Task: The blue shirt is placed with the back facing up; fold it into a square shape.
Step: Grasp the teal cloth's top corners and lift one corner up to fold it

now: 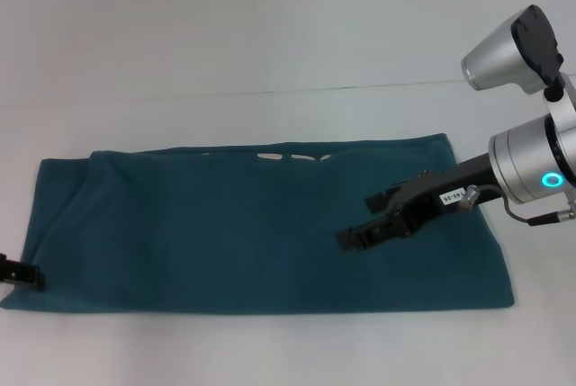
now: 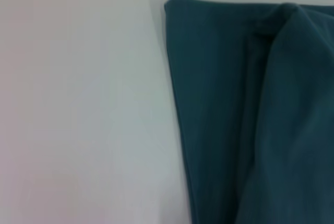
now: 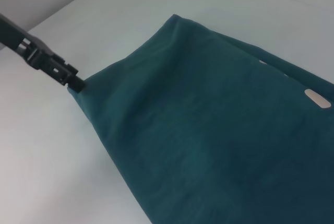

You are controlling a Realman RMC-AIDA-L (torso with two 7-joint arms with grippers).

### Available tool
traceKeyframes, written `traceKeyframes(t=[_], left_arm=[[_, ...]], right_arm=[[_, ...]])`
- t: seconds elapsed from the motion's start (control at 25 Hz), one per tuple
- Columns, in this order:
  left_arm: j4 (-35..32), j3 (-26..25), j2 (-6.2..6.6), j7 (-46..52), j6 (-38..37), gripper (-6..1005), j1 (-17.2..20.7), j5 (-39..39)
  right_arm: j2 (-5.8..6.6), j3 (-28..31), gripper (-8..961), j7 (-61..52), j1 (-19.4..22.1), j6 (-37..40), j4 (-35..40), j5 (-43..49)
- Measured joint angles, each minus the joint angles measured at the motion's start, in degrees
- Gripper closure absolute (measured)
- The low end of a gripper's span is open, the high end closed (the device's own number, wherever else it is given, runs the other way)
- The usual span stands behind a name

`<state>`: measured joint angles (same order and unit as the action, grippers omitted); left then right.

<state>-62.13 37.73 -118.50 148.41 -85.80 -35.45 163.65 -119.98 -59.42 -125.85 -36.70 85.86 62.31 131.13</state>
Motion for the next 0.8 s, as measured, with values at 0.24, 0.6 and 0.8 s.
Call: traceKeyframes(t=[0.24,0.6,0.8], left_arm=[[-0.55,-5.74,-0.41,0.61,-3.77,123,0.33,-0.44],[0.47,-11.77,-0.42,1.14,-5.40,122,0.21,-1.48],[1.22,-12.00,-0.72,1.66,-5.02,122,0.27,-1.82]], right_arm=[[0.10,0.00,18,-0.27,-0.15,0.42,0.14,0.09],[0.10,-1.05,18,0.18,-0.21,0.06,0.18,0.05],[0.03,-1.32,18,0.28,-0.24,0.01,0.21,0.00]])
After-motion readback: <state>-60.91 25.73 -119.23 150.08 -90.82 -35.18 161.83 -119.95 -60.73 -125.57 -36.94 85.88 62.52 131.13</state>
